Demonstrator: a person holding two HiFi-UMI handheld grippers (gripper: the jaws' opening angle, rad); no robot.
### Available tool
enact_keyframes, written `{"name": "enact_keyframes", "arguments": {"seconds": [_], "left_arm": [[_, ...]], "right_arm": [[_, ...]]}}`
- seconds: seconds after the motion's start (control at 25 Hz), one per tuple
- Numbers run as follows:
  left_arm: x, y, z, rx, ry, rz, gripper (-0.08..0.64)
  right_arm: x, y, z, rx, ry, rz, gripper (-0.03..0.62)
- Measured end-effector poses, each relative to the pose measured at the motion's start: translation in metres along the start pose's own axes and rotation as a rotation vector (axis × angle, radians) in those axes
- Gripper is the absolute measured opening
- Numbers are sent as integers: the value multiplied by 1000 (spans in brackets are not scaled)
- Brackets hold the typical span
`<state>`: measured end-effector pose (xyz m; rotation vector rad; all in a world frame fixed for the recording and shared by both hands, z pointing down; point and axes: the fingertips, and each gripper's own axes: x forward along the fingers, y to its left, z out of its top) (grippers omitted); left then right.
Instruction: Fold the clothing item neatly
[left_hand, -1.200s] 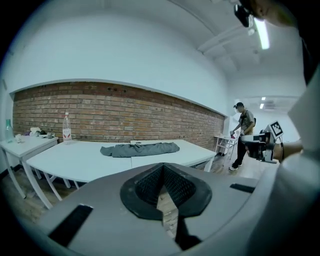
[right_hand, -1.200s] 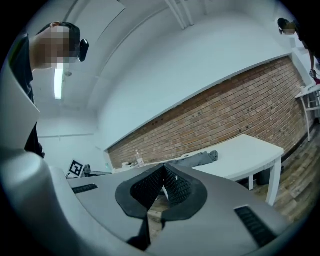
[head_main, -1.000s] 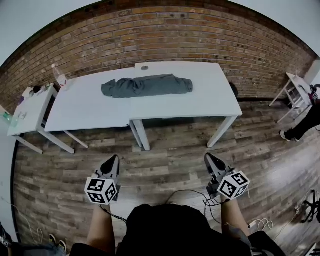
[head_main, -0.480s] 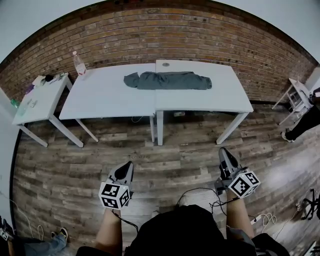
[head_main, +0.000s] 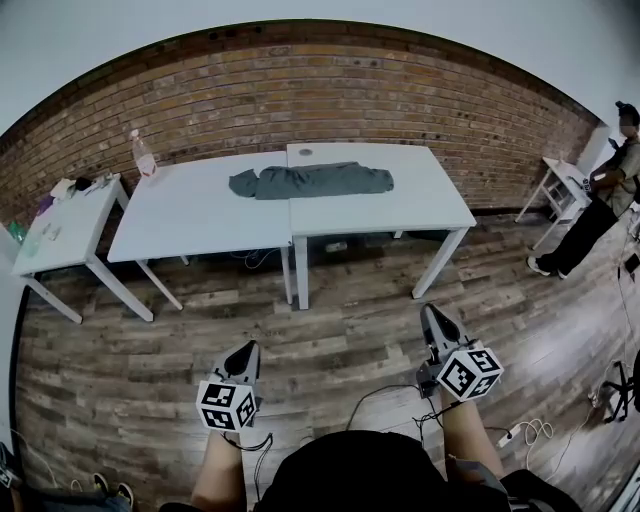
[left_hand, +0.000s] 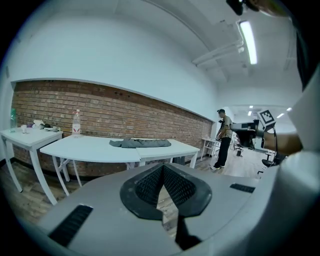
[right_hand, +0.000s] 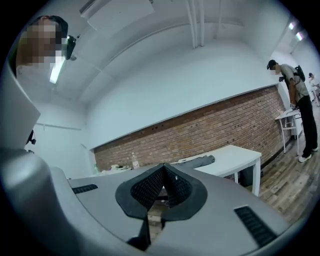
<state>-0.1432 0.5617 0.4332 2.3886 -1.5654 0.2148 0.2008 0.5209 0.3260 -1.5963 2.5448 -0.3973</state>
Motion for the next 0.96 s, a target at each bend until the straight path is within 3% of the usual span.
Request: {"name": "enact_keyframes", "arguments": {"seconds": [0.32,0.8,0.96], "left_arm": [[1,-36,-9,-80,5,-6,-2],[5,-72,-11,12,47,35,-2],[6,-79,-11,7,56,28,-2]], "right_arm": [[-31,-21,-15,-43,65,-8,0],[-45,-45,-39,-88,111,9,0],[-44,-49,-45,-84,126,21,0]]}}
